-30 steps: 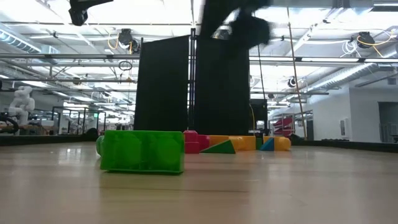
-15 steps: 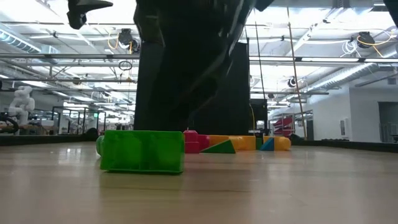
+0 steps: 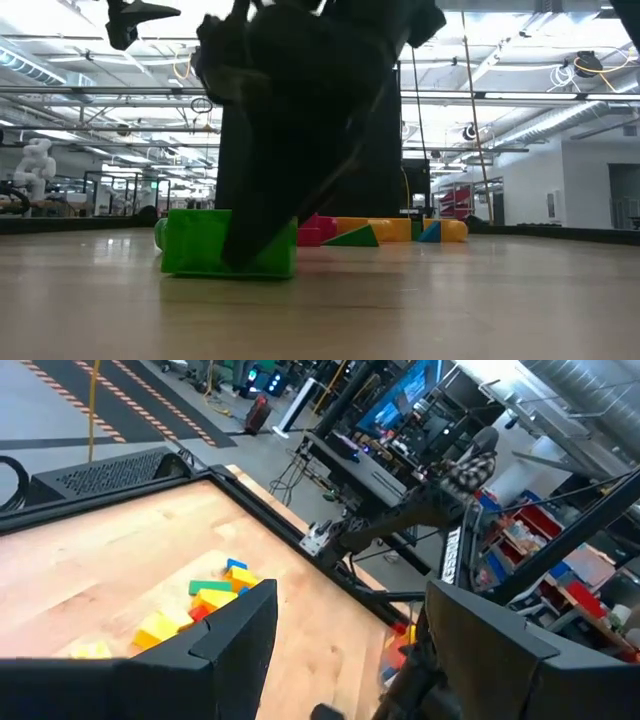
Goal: Sort blocks by size
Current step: Put the green game piece into the right transparent bin
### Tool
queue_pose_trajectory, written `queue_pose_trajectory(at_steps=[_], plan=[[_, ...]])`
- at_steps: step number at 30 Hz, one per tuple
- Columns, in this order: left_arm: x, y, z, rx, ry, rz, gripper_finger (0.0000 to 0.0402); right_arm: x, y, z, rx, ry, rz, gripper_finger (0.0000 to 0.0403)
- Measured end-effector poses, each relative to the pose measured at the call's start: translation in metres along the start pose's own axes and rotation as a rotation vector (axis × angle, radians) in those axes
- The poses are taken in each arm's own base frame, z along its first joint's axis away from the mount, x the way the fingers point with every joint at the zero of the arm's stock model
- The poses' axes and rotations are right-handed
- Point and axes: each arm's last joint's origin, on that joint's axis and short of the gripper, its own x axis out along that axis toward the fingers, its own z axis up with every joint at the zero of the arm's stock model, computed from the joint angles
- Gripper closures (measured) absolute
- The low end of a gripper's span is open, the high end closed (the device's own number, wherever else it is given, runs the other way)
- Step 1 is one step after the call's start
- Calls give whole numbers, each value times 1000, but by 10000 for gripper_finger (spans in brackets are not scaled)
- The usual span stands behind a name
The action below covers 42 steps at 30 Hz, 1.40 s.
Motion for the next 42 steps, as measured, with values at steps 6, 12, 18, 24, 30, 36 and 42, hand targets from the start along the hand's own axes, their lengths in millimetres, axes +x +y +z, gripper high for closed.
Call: queue_pose_trajectory(at_steps=[6,12,18,24,30,36,42], plan=[[0,1,-1,-2,11,6,146,12,1,-5,46,28,-5,126],[0,1,-1,-2,11,6,146,11,-5,-16,162,101,-138,253],[0,1,-1,-2,1,14,146,-4,-5,-13,259,107,-163,253],[0,1,0,-2,-3,19,146,-72,0,-11,359,203,-287,253],[0,1,0,-1,-3,20,146,-161,22,-35,524,312,-397,253],[0,1,0,-1,-4,20,146,-236,68,-84,749,401,-406,253],[0,1,0,0,-5,18,146,-262,115,-131,966,481,-381,253]])
